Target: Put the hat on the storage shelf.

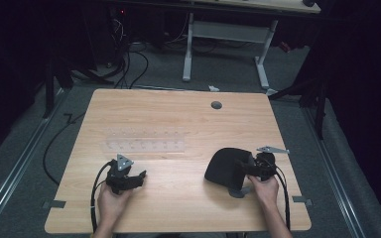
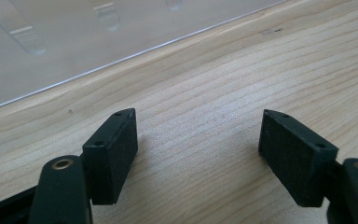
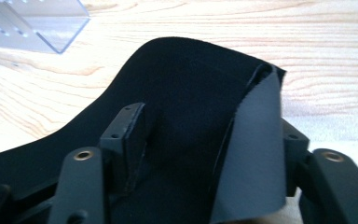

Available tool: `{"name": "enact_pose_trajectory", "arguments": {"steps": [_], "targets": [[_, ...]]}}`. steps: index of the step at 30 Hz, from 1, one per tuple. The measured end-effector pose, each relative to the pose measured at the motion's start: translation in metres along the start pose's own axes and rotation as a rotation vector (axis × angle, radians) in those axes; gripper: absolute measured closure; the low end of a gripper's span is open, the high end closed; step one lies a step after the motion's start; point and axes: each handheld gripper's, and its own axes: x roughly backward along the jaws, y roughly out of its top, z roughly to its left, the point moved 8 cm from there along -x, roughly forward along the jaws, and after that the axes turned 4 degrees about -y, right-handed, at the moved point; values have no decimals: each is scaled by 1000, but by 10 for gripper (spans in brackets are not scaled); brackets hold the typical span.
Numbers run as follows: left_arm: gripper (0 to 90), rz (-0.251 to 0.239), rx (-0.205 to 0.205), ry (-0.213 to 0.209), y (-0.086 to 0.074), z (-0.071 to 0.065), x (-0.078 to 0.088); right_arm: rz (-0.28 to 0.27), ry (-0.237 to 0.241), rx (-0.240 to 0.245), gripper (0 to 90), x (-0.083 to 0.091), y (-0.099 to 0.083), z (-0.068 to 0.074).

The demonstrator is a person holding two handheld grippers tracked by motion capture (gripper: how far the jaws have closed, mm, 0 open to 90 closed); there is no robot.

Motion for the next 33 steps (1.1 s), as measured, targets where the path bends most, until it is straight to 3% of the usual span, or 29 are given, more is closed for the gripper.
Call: {"name": "enact_pose_trajectory", "arguments": {"steps": [9, 13, 20, 33], "targets": [[284, -1, 1, -1, 0, 0, 0, -17, 40, 30, 585, 11, -4, 0], [283, 0, 1, -3, 0, -1, 0, -28, 91, 48, 716, 19, -9, 2], [316, 4, -5, -21, -1, -3, 1, -47, 140, 78, 822, 31, -13, 8], [303, 7, -3, -24, -1, -4, 1, -87, 202, 105, 855, 48, -11, 31]]}}
